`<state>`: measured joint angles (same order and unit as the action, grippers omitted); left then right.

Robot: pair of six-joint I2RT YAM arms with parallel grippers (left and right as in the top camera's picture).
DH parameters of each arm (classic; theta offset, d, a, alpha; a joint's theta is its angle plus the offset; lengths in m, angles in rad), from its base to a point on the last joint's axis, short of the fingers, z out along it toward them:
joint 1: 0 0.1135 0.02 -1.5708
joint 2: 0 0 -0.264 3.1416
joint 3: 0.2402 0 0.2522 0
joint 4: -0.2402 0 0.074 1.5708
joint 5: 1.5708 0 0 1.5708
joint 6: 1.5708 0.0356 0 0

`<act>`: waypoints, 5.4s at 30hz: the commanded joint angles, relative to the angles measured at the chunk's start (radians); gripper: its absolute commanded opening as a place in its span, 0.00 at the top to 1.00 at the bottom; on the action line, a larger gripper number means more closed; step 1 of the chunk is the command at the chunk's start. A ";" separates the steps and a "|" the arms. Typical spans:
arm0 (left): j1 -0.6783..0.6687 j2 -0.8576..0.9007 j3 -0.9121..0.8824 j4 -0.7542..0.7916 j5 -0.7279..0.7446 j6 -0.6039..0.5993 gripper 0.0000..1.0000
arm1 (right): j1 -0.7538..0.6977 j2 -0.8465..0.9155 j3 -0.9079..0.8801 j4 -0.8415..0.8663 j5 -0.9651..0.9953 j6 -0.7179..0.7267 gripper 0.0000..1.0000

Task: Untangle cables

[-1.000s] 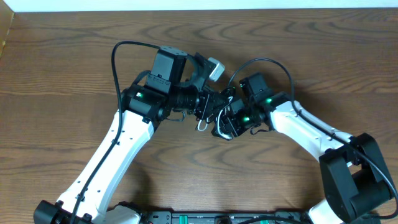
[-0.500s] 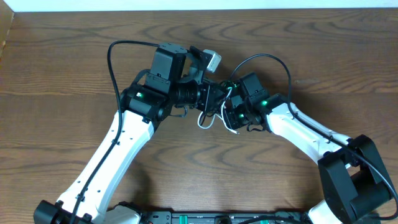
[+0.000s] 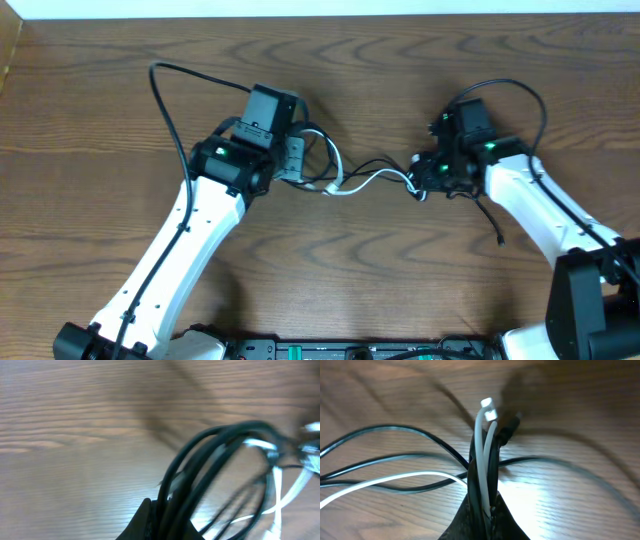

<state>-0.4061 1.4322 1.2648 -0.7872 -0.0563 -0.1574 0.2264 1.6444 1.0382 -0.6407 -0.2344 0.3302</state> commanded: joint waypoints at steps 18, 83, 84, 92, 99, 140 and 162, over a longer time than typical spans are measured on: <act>0.311 -0.013 0.015 0.010 0.269 -0.238 0.45 | -0.075 -0.024 -0.006 -0.059 -0.002 -0.014 0.99; -0.024 0.164 0.018 0.142 0.326 -0.480 0.24 | -0.048 -0.023 -0.006 0.106 -0.578 0.233 0.99; -0.024 0.153 0.018 0.105 0.353 -0.516 0.24 | -0.048 -0.023 -0.006 0.116 -0.597 0.244 0.99; -0.067 0.155 -0.042 0.056 0.413 -0.826 0.24 | -0.048 -0.023 -0.006 0.133 -0.726 0.286 0.99; -0.127 0.158 -0.068 0.173 0.406 -0.964 0.24 | -0.048 -0.023 -0.006 0.133 -0.821 0.295 0.99; -0.035 0.233 -0.068 0.426 0.340 -0.601 0.93 | -0.049 -0.023 -0.006 -0.018 -0.514 0.138 0.99; -0.154 0.248 -0.068 0.254 0.343 -0.627 0.35 | 0.001 -0.023 -0.006 -0.059 -0.560 0.117 0.99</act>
<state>-0.5529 1.6764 1.2007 -0.5354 0.2924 -0.7811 0.2111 1.6386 1.0317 -0.7094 -0.7383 0.4637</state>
